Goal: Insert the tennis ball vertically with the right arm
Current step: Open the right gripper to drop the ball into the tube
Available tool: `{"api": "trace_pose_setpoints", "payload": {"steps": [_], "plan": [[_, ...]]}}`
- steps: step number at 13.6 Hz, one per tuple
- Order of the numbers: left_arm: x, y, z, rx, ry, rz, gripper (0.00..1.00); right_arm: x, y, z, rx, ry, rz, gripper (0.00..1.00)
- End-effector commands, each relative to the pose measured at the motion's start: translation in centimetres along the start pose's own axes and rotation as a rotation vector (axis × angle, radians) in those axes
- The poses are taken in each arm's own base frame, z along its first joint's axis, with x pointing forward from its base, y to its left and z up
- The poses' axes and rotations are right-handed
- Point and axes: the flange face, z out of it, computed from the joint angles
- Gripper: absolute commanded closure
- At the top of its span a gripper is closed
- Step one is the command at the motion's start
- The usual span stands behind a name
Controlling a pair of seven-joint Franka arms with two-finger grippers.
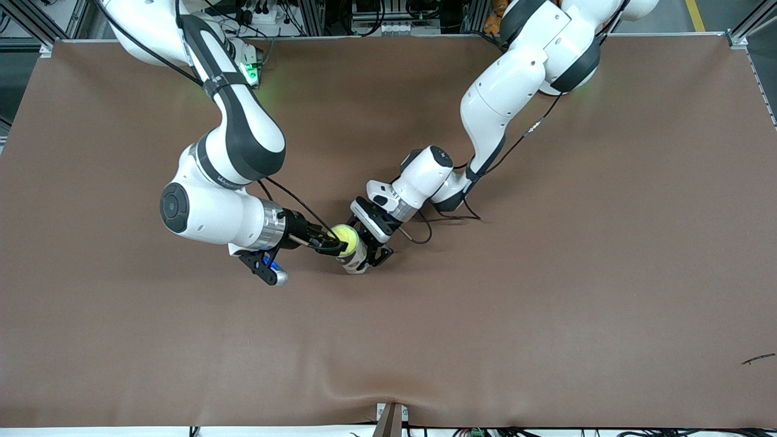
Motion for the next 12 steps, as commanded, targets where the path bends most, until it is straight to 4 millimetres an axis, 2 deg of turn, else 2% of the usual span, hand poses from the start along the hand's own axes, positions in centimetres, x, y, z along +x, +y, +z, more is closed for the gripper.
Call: {"api": "trace_pose_setpoints", "payload": {"steps": [1,4,6,8,10,12], "plan": [[-0.2,0.3,0.4,0.004,0.010,-0.008,0.25,0.2,0.6,-0.9,0.002,0.007,0.013,0.00],[0.1,0.3,0.3,0.005,0.015,-0.008,0.25,1.1,1.3,-1.6,-0.024,0.039,-0.028,0.00],[0.1,0.3,0.3,0.005,0.015,-0.008,0.24,1.8,2.4,-2.0,-0.133,0.088,-0.125,0.00],[0.1,0.3,0.3,0.005,0.015,-0.008,0.24,4.0,4.8,-4.2,-0.214,0.100,-0.210,0.00],[0.0,0.3,0.3,0.004,0.012,-0.008,0.24,5.5,6.7,-7.1,-0.224,0.075,-0.335,0.00],[0.1,0.3,0.3,0.005,0.013,-0.008,0.24,7.9,10.1,-10.8,-0.234,0.048,-0.425,0.00]]}}
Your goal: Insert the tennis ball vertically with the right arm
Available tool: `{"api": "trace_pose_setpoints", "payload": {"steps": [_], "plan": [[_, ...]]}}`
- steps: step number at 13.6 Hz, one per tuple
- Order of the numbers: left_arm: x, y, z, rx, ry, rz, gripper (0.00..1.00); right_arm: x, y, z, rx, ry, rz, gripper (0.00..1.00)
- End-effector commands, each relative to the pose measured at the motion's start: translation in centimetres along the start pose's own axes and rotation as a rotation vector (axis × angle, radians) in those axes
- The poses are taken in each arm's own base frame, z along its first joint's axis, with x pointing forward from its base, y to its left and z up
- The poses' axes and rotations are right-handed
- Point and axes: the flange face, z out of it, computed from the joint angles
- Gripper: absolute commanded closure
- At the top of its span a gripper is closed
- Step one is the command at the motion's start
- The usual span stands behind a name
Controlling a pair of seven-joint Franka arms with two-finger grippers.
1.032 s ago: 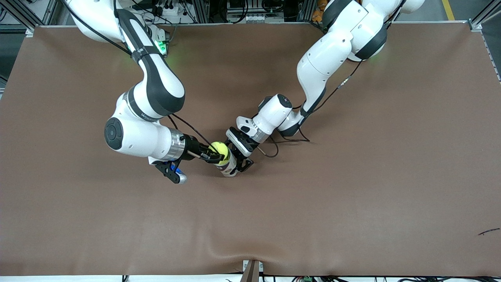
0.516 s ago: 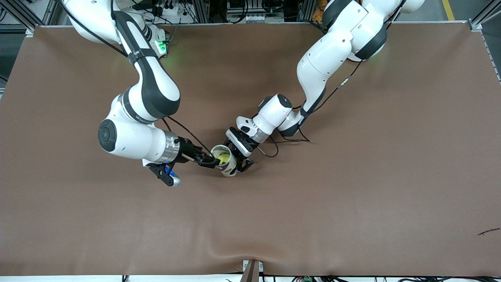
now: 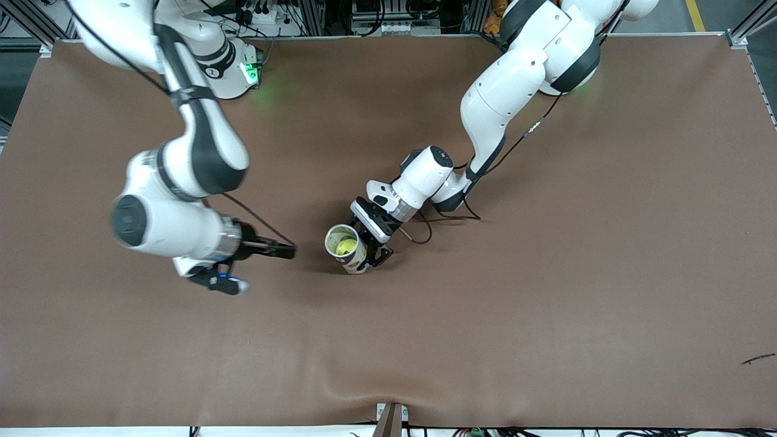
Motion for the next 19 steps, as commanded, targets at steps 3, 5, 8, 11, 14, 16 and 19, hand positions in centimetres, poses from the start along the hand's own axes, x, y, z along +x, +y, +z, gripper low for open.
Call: {"api": "trace_pose_setpoints", "payload": {"steps": [3,5,8,11,14,16,19], "plan": [[0.0,0.3,0.3,0.004,0.011,-0.008,0.24,-0.4,11.2,-7.0,-0.030,0.001,-0.229,0.00],[-0.1,0.4,0.3,0.003,0.010,-0.007,0.24,-2.6,14.9,-9.3,-0.053,0.015,-0.279,0.00],[0.0,0.3,0.3,0.005,0.013,-0.007,0.14,-6.6,15.9,-13.5,-0.186,0.068,-0.323,0.00],[0.1,0.2,0.2,0.005,0.014,-0.007,0.11,-9.3,17.3,-17.5,-0.218,0.074,-0.307,0.00],[0.4,0.2,0.1,0.008,0.023,-0.006,0.00,-11.2,19.6,-20.9,-0.211,0.079,-0.252,0.00],[0.0,0.2,0.1,0.009,0.017,-0.011,0.00,-12.3,19.7,-23.0,-0.208,0.074,-0.215,0.00],[-1.2,0.6,-0.3,-0.002,-0.016,-0.037,0.00,-13.5,17.8,-26.9,-0.282,0.110,-0.142,0.00]]}}
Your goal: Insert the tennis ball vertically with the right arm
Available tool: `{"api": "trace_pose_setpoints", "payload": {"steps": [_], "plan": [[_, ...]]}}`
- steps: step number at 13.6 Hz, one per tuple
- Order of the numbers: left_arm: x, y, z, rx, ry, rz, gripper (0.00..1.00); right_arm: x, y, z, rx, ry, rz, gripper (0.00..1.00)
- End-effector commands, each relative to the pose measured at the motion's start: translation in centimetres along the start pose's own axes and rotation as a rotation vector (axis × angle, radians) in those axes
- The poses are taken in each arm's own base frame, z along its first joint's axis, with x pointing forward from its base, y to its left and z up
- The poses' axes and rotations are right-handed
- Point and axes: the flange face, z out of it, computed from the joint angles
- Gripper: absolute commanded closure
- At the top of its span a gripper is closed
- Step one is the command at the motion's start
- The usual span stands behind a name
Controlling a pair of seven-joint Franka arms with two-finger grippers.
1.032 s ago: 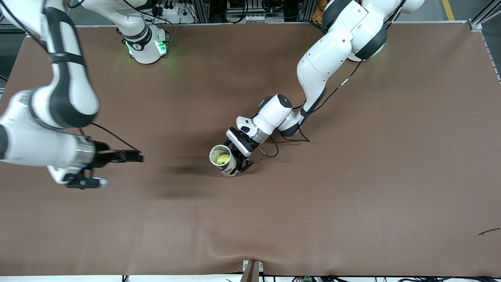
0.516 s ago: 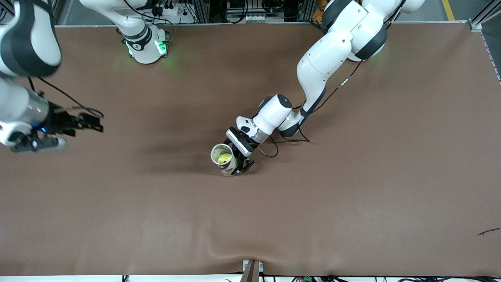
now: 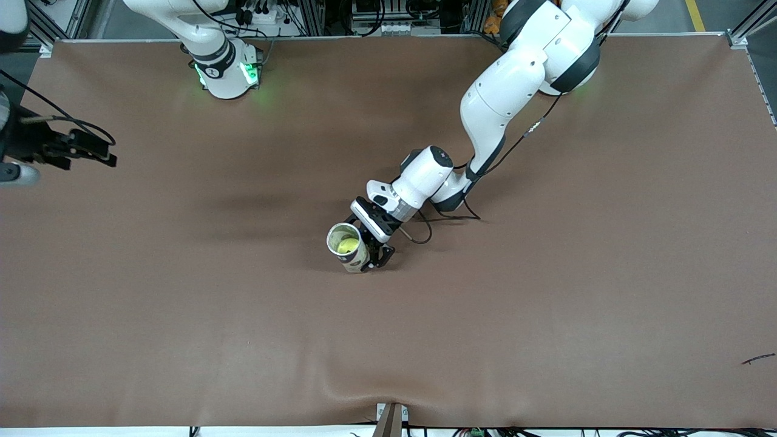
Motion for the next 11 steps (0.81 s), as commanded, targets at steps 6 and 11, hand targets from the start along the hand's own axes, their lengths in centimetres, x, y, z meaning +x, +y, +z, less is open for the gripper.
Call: {"api": "trace_pose_setpoints", "payload": {"steps": [6,11], "plan": [[-2.1,0.9,-3.0,-0.012,-0.080,-0.069,0.00,-1.1,0.6,-4.6,-0.073,0.034,0.056,0.00],[-2.8,1.2,-5.2,-0.015,-0.130,-0.121,0.00,-1.7,0.7,-5.8,-0.070,0.071,0.019,0.00]]}}
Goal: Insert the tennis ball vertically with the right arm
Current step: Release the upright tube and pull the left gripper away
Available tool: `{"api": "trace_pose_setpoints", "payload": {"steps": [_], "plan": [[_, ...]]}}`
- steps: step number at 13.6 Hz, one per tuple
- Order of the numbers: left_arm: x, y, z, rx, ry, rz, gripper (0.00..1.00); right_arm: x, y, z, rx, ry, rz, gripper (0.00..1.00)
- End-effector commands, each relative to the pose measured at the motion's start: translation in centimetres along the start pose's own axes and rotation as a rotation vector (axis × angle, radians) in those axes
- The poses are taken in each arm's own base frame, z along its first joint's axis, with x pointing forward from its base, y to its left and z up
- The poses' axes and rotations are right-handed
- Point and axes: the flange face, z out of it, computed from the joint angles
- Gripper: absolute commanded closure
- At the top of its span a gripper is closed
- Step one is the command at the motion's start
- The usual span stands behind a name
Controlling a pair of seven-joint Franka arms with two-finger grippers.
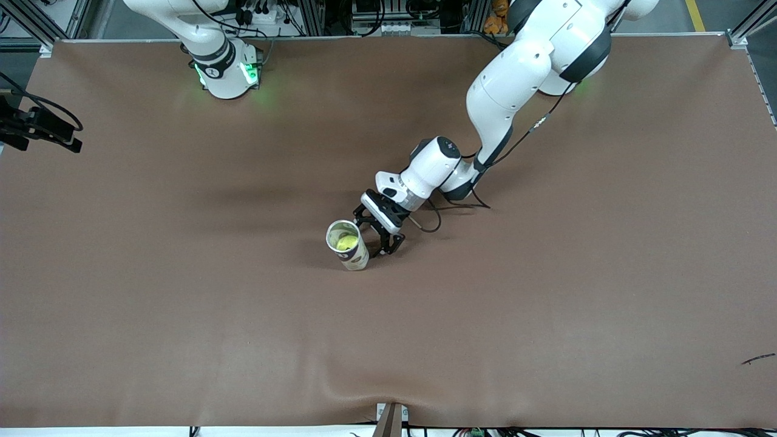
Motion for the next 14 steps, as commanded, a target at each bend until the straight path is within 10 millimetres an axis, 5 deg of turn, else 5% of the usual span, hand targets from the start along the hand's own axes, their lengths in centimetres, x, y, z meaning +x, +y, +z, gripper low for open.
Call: {"api": "trace_pose_setpoints", "payload": {"steps": [1,6,9,14], "plan": [[-0.2,0.3,-2.8,0.003,-0.040,-0.038,0.00,-0.5,0.3,-1.0,-0.015,0.020,-0.016,0.00],[-0.8,-2.3,-5.0,0.032,-0.091,-0.124,0.00,-0.3,0.2,-1.1,-0.014,0.039,-0.016,0.00],[-0.2,-7.3,-5.9,0.069,-0.150,-0.185,0.00,-0.2,0.3,-1.1,-0.016,0.040,-0.014,0.00],[7.5,-15.3,-11.7,0.083,-0.360,-0.274,0.00,-0.1,-0.4,-2.2,-0.017,0.060,-0.013,0.00]]}}
